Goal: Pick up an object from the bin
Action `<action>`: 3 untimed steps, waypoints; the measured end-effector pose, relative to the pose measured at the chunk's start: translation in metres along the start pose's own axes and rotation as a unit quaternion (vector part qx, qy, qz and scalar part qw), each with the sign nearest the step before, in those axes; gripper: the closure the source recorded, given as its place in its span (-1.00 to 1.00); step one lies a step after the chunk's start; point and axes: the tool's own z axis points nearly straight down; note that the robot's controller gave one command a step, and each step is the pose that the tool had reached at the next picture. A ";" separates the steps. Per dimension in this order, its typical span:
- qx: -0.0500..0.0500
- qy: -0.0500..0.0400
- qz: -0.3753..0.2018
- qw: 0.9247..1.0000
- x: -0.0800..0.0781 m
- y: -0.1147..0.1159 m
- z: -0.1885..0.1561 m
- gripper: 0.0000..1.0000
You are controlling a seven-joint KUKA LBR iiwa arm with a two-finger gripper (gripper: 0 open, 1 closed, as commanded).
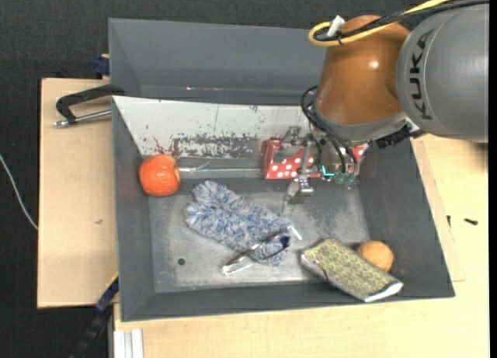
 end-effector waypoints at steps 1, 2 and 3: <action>0.000 -0.004 0.000 1.000 -0.002 0.000 -0.005 -1.00; 0.000 -0.004 0.009 1.000 0.019 0.000 0.075 -1.00; -0.001 -0.003 0.040 0.999 0.030 0.008 0.101 1.00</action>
Offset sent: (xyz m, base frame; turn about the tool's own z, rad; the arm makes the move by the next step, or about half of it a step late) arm -0.0289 -0.0047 -0.1117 -0.0131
